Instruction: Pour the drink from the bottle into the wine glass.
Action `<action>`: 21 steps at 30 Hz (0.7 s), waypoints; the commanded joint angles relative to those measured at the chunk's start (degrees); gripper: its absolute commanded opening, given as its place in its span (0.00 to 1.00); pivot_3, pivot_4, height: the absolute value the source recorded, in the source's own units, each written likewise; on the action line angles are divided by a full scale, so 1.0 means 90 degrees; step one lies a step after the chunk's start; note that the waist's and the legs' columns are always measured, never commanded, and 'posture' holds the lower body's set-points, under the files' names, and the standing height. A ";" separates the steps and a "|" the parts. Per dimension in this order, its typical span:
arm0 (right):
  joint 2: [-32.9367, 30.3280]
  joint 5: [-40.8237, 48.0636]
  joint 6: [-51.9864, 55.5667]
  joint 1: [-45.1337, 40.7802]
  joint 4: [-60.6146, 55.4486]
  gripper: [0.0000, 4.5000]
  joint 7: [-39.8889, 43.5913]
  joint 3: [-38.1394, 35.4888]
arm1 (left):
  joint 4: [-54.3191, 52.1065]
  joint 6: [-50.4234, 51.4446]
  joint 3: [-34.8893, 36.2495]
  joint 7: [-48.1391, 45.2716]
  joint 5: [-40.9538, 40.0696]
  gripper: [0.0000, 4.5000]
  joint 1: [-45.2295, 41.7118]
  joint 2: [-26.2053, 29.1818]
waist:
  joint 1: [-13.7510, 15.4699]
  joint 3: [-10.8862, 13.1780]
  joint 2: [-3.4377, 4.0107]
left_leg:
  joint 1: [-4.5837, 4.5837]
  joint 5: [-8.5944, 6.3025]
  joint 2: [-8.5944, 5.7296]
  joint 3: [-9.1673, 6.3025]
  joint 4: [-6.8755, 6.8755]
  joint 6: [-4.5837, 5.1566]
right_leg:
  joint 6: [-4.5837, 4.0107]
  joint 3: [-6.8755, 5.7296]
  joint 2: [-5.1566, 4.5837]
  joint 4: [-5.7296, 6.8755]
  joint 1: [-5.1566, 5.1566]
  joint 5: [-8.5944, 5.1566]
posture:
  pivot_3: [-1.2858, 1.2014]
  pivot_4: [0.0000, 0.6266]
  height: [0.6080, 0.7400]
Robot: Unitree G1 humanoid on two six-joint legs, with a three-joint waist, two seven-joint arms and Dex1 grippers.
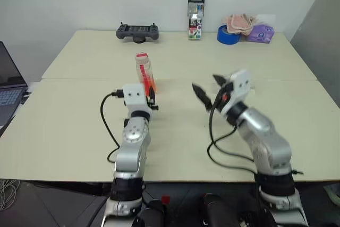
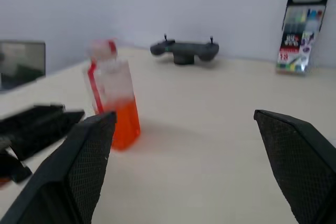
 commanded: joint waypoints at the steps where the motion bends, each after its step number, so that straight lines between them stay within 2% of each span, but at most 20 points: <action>1: -0.0223 0.0202 -0.0006 -0.0372 0.0350 0.99 0.0160 -0.0247 | 0.0349 -0.0250 0.0140 0.0183 0.0051 0.49 -0.0400 -0.0021 | 0.0000 0.0000 0.0000 | -0.0003 -0.0002 -0.0001 0.0001 -0.0005 0.0000 | 0.0003 0.0001 -0.0001 -0.0004 -0.0001 -0.0002 | 0.52 0.24 1.00; 4: -0.0428 0.0337 -0.0068 -0.0662 0.0674 0.99 0.0497 -0.0242 | 0.0456 -0.0307 0.0165 0.0236 0.0033 0.49 -0.0626 -0.0058 | 0.0003 0.0000 0.0000 | -0.0017 -0.0005 -0.0003 0.0004 -0.0005 -0.0002 | -0.0002 0.0003 -0.0007 -0.0003 -0.0017 0.0001 | 0.52 0.24 1.00; 8: -0.0501 0.0577 -0.0143 -0.0842 0.1043 0.99 0.0650 -0.0471 | 0.0485 -0.0249 0.0179 0.0206 0.0032 0.49 -0.0779 -0.0048 | 0.0008 0.0000 0.0000 | -0.0092 -0.0003 -0.0004 0.0003 0.0002 -0.0006 | -0.0022 0.0004 -0.0010 0.0008 -0.0093 0.0015 | 0.52 0.24 1.00; 16: -0.0588 0.0604 -0.0272 -0.0814 0.1361 0.99 0.0682 -0.0499 | 0.0768 -0.0352 0.0405 0.0032 -0.0237 0.49 -0.1059 0.0014 | 0.0012 0.0000 0.0000 | -0.0092 -0.0003 -0.0006 0.0006 0.0005 -0.0004 | -0.0021 0.0005 -0.0010 0.0010 -0.0093 0.0016 | 0.52 0.24 1.00; 19: -0.0617 0.0483 -0.0357 -0.0691 0.1402 1.00 0.0689 -0.0373 | 0.0571 -0.0324 0.0388 -0.0035 -0.0242 0.61 -0.0948 0.0065 | 0.0011 0.0000 0.0000 | -0.0090 -0.0003 -0.0005 0.0006 0.0006 -0.0004 | -0.0021 0.0004 -0.0009 0.0013 -0.0093 0.0016 | 0.52 0.24 1.00; 21: -0.0612 0.0472 -0.0382 -0.0648 0.1414 1.00 0.0672 -0.0353 | 0.0495 -0.0239 0.0355 -0.0050 -0.0214 0.75 -0.0893 0.0092 | 0.0011 0.0000 0.0000 | -0.0091 -0.0003 -0.0005 0.0006 0.0005 -0.0005 | -0.0021 0.0005 -0.0009 0.0013 -0.0093 0.0016 | 0.52 0.24 1.00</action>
